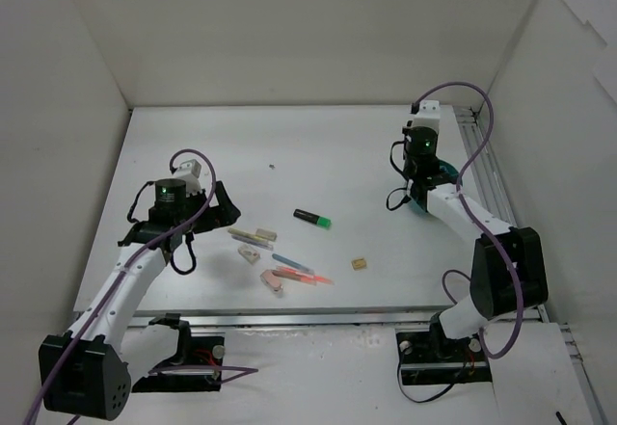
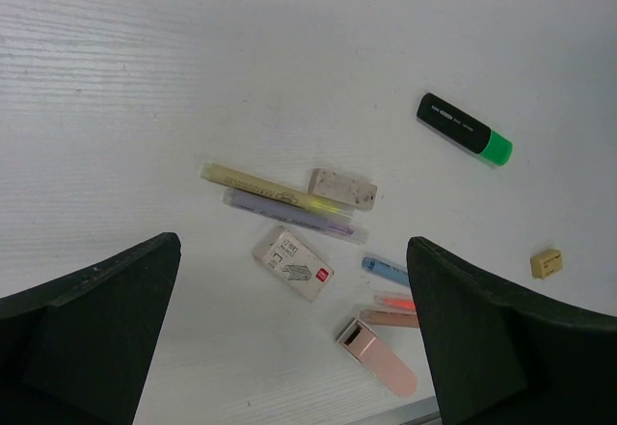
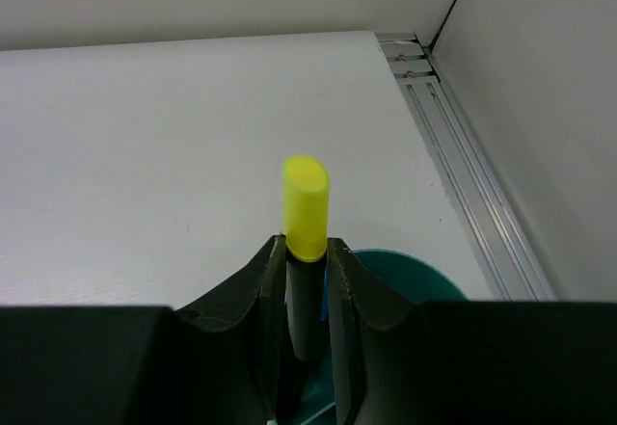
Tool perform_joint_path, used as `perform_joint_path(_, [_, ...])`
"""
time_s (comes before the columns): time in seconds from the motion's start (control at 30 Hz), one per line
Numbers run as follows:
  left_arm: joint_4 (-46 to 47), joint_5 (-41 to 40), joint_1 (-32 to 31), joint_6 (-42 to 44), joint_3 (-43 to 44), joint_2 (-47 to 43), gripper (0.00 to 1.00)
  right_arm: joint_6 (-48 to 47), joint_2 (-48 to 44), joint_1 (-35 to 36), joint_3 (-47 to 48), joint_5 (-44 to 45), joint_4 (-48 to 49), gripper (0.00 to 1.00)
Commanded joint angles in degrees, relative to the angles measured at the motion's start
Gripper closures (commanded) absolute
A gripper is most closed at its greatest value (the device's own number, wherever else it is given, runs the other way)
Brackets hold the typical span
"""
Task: Sort the stationery into containers
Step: Place the pen in the storage box.
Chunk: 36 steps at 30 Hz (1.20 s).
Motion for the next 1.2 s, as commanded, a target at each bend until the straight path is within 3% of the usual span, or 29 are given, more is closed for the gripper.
perform_joint_path(0.0, [4.0,0.0,-0.3,-0.3,3.1,0.1,0.0,-4.0,-0.6,-2.1,0.1,-3.9,7.4,1.0])
perform_joint_path(0.43, [2.7,-1.0,-0.3,-0.3,3.7,0.6,0.0,0.0,-0.7,-2.4,-6.5,-5.8,7.2,0.98])
perform_joint_path(0.63, [2.2,-1.5,-0.3,-0.6,3.2,-1.4,0.01,2.5,-3.9,-2.4,-6.5,-6.7,5.4,0.58])
perform_joint_path(0.73, [2.0,-1.5,-0.3,-0.6,2.8,-2.2,0.0,1.8,-6.3,-2.3,-3.9,-11.8,-0.4,0.52])
perform_joint_path(0.87, [0.9,-2.0,-0.3,-0.6,2.4,-3.4,0.0,-4.2,-9.7,1.0,-1.3,-16.3,-9.8,0.34])
perform_joint_path(1.03, [0.6,-2.0,-0.3,-0.6,1.3,-4.9,0.01,-13.8,-8.4,6.5,6.4,-36.1,-25.7,0.25])
perform_joint_path(1.17, [0.3,-2.0,-0.3,-0.5,0.7,-5.2,0.01,-19.0,3.1,10.3,12.5,-47.0,-36.3,0.22])
